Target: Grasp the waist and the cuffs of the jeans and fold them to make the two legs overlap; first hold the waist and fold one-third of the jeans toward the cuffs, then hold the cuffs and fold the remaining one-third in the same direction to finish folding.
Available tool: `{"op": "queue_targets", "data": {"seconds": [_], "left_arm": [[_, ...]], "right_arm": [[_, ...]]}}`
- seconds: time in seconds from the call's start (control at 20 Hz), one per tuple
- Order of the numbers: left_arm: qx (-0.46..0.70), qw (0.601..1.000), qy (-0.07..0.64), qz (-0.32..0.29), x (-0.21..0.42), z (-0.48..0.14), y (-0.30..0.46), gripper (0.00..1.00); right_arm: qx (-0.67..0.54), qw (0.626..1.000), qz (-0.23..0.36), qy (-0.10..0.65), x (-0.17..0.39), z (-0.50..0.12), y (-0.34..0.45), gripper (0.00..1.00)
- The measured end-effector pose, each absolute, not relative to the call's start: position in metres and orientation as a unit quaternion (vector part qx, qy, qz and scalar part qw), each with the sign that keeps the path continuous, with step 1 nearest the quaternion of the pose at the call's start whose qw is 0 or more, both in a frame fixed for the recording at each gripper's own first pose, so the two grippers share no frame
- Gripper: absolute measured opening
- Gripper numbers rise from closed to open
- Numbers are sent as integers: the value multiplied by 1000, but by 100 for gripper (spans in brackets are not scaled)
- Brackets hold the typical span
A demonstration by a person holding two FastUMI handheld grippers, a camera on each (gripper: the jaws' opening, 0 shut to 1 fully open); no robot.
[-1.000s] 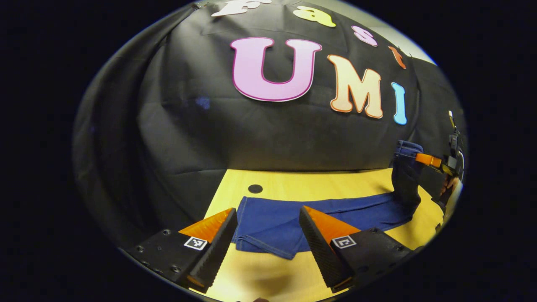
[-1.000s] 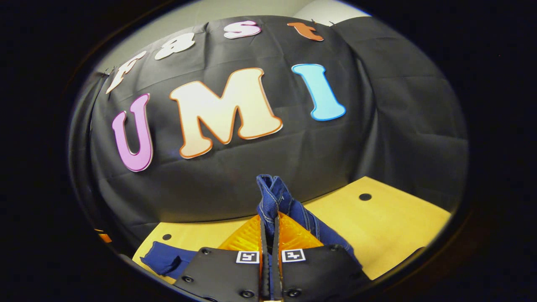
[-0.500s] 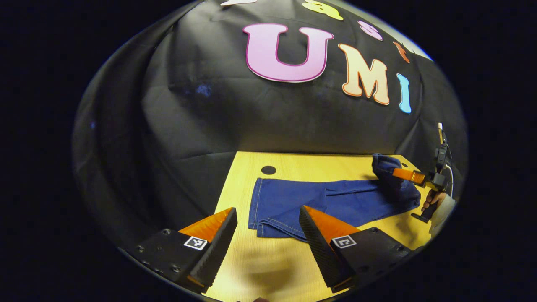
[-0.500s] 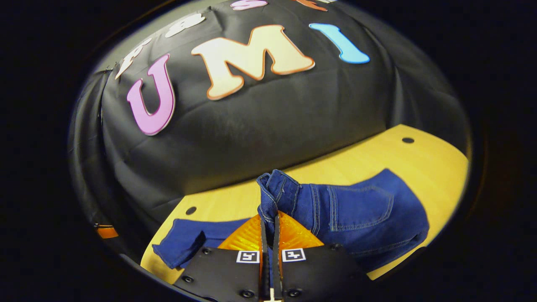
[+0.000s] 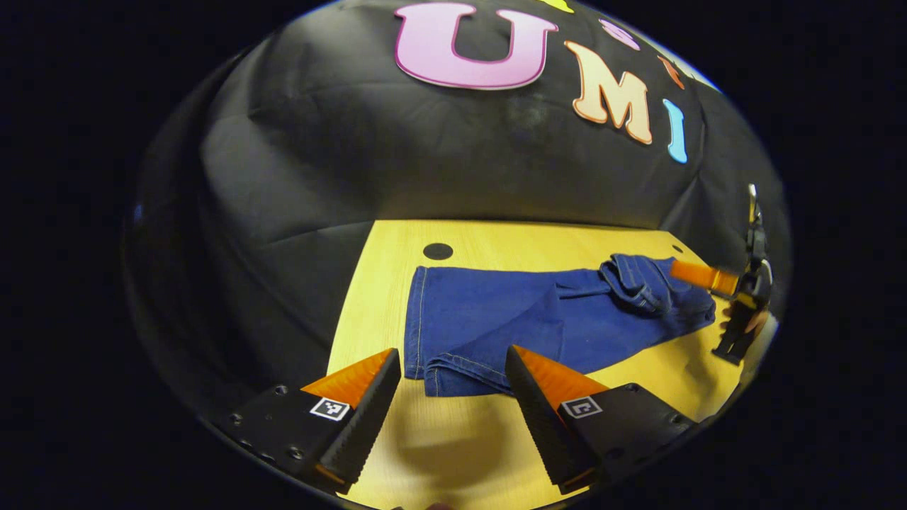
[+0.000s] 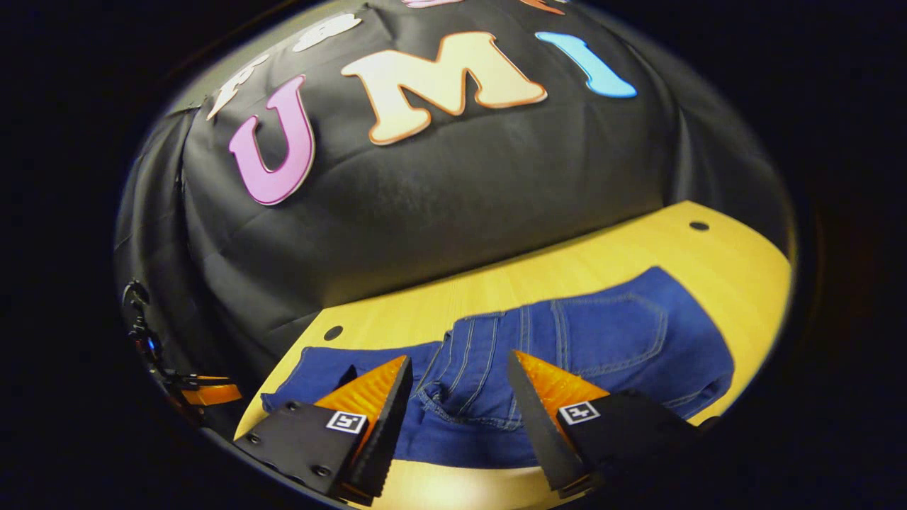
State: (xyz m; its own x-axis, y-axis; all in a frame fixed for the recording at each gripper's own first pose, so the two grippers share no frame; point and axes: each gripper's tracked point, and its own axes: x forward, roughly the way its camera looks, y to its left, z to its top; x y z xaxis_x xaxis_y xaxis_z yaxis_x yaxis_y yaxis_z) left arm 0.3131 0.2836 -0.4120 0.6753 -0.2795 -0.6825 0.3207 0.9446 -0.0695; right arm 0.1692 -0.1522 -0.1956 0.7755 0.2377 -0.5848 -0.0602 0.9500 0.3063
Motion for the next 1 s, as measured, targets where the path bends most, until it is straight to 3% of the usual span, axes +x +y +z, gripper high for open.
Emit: {"op": "queue_targets", "data": {"seconds": [0.05,0.1,0.2,0.25,0.6,0.8,1.0], "left_arm": [[38,910,375,-171,320,-421,284,92],[51,905,383,-178,326,-435,286,92],[71,890,406,-194,330,-458,282,92],[78,884,416,-200,333,-468,280,94],[69,887,424,-168,335,-486,290,100],[43,888,418,-185,332,-487,278,96],[19,880,427,-204,327,-488,253,31]], "right_arm": [[131,934,77,323,171,-190,-157,83],[126,936,72,321,172,-183,-165,74],[126,939,65,315,173,-173,-175,74],[126,939,59,315,174,-170,-179,83],[113,933,50,339,161,-187,-190,83],[112,926,52,357,152,-201,-185,83],[115,926,60,354,149,-198,-185,83]]}}
